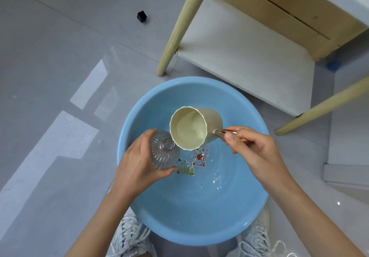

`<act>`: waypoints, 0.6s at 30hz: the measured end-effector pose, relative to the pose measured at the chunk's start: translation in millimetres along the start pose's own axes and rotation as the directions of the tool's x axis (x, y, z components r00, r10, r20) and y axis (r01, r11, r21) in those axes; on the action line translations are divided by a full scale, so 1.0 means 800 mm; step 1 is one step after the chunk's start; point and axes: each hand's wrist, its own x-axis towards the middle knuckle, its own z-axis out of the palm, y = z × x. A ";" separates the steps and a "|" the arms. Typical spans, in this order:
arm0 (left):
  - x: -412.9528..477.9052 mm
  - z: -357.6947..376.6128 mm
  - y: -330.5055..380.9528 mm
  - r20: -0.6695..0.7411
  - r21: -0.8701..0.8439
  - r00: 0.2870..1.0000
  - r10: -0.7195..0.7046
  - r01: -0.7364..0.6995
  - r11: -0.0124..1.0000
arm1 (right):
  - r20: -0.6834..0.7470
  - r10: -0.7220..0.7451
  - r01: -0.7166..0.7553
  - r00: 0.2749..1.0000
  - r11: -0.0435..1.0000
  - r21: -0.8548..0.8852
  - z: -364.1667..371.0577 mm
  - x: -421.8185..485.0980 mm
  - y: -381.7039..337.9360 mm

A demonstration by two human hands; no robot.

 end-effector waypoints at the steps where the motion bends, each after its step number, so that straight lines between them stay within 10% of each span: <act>1: 0.000 0.000 -0.001 0.002 -0.003 1.000 -0.004 0.004 1.000 | 0.002 -0.019 0.019 1.000 1.000 -0.013 0.001 0.001 -0.002; 18: 0.001 0.000 -0.003 0.012 0.015 1.000 -0.018 0.018 1.000 | 0.008 -0.266 0.259 0.964 0.929 -0.265 0.012 -0.002 -0.012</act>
